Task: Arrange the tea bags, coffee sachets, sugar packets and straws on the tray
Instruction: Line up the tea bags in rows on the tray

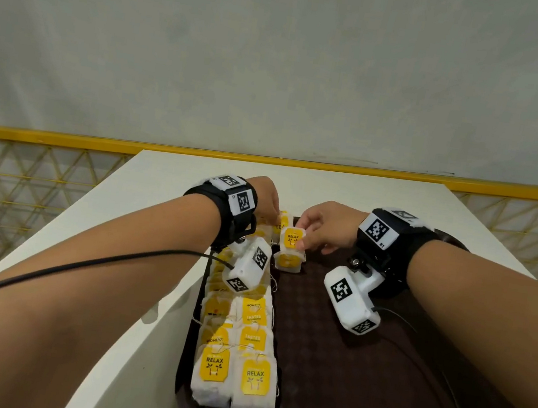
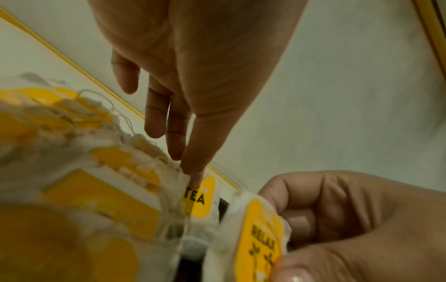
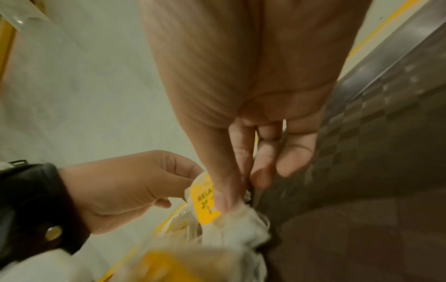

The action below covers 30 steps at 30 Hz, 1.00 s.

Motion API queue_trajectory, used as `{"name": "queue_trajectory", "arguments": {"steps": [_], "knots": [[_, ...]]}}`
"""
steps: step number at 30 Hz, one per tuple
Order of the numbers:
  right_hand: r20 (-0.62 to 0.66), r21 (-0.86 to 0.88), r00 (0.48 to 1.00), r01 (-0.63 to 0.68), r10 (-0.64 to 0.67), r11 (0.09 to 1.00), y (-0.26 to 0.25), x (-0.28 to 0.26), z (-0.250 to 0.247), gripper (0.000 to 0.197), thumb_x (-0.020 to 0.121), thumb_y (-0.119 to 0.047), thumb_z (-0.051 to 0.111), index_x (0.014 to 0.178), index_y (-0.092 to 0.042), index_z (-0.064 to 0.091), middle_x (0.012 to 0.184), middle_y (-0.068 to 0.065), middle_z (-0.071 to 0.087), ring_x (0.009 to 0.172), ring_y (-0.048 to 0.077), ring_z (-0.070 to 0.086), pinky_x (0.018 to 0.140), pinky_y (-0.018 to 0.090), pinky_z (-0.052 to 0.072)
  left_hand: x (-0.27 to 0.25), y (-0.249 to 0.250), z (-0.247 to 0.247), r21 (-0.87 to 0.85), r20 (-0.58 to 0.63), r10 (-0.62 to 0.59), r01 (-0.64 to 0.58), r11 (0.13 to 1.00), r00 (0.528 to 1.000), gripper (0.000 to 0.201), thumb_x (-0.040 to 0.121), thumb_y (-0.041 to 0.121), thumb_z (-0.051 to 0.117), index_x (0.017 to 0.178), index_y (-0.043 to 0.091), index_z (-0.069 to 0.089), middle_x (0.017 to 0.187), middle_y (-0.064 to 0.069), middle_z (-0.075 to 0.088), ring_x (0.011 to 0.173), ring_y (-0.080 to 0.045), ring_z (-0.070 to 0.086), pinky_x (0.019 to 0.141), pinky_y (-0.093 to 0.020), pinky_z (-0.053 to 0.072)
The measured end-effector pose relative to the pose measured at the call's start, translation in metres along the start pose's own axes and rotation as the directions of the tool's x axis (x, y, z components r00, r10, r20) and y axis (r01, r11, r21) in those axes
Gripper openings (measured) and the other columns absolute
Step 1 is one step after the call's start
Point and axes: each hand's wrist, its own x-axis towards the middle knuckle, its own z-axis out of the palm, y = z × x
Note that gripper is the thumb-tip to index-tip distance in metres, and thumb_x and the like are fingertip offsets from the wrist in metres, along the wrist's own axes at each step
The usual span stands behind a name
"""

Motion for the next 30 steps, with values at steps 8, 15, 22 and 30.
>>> {"name": "queue_trajectory", "arguments": {"steps": [8, 15, 22, 30], "knots": [[-0.115, 0.062, 0.992, 0.064, -0.056, 0.996, -0.010, 0.006, 0.009, 0.014, 0.083, -0.003, 0.068, 0.088, -0.013, 0.061, 0.073, 0.007, 0.065, 0.061, 0.011, 0.061, 0.056, 0.020, 0.052, -0.005, -0.002, -0.012, -0.084, -0.111, 0.011, -0.021, 0.996, 0.994, 0.022, 0.086, 0.030, 0.066, 0.098, 0.012, 0.074, 0.097, -0.001, 0.068, 0.089, -0.016, 0.060, 0.074, -0.026, 0.044], [-0.179, 0.229, 0.984, 0.016, 0.026, 0.973, -0.011, 0.004, 0.014, 0.027, 0.079, 0.013, 0.061, 0.089, -0.011, 0.058, 0.085, 0.012, 0.062, 0.076, 0.025, 0.065, 0.067, 0.030, 0.057, -0.017, -0.004, -0.018, 0.020, 0.069, 0.053, -0.055, 0.998, 0.996, 0.025, 0.080, 0.040, 0.072, 0.095, 0.020, 0.073, 0.090, 0.007, 0.065, 0.085, -0.008, 0.055, 0.077, -0.025, 0.041], [0.211, -0.139, 0.977, 0.004, 0.026, 0.990, -0.006, -0.034, 0.012, 0.041, 0.076, -0.008, 0.077, 0.109, -0.019, 0.054, 0.097, 0.000, 0.054, 0.072, 0.010, 0.055, 0.069, 0.027, 0.051, -0.016, 0.001, -0.010, 0.032, 0.056, 0.089, -0.091, 0.995, 0.994, 0.021, 0.083, 0.021, 0.071, 0.102, 0.013, 0.072, 0.101, 0.000, 0.067, 0.087, -0.009, 0.054, 0.078, -0.024, 0.040], [-0.045, 0.020, 0.999, 0.002, -0.001, 1.000, -0.001, -0.013, 0.031, 0.012, 0.088, -0.011, 0.066, 0.097, -0.011, 0.058, 0.073, 0.006, 0.061, 0.060, 0.009, 0.060, 0.055, 0.021, 0.054, -0.024, 0.002, -0.027, -0.084, -0.019, 0.062, -0.063, 0.994, 0.998, 0.022, 0.084, 0.034, 0.068, 0.093, 0.014, 0.072, 0.096, 0.002, 0.065, 0.094, -0.014, 0.057, 0.080, -0.027, 0.042]]}}
